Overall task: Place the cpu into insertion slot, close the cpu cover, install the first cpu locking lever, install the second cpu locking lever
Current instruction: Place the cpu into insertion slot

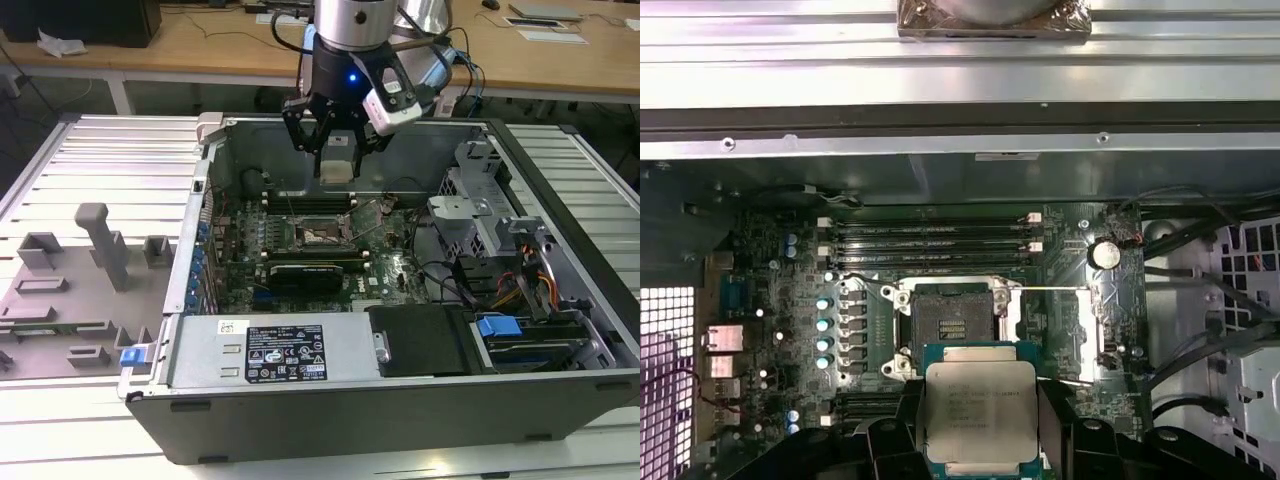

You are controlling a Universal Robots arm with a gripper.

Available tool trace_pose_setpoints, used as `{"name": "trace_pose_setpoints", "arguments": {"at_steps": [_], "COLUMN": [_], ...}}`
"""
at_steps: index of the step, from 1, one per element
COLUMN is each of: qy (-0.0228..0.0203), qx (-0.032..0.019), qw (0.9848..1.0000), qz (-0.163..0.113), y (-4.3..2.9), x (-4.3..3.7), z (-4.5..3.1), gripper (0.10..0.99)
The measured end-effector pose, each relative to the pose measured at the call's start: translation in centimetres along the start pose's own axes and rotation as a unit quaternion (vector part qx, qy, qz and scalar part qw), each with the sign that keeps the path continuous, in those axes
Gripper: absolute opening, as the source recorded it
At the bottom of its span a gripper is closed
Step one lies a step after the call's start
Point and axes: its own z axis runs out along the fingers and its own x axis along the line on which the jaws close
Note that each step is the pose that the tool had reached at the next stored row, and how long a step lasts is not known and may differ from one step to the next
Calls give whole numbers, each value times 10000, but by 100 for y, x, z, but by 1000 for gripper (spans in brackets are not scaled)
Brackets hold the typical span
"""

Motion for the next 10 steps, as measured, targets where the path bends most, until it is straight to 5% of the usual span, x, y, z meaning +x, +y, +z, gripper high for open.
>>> {"name": "trace_pose_setpoints", "arguments": {"at_steps": [10], "qy": [-6], "qx": [57], "qw": [10000], "qz": [-1], "y": [81], "x": [57], "z": [185], "gripper": [537]}}
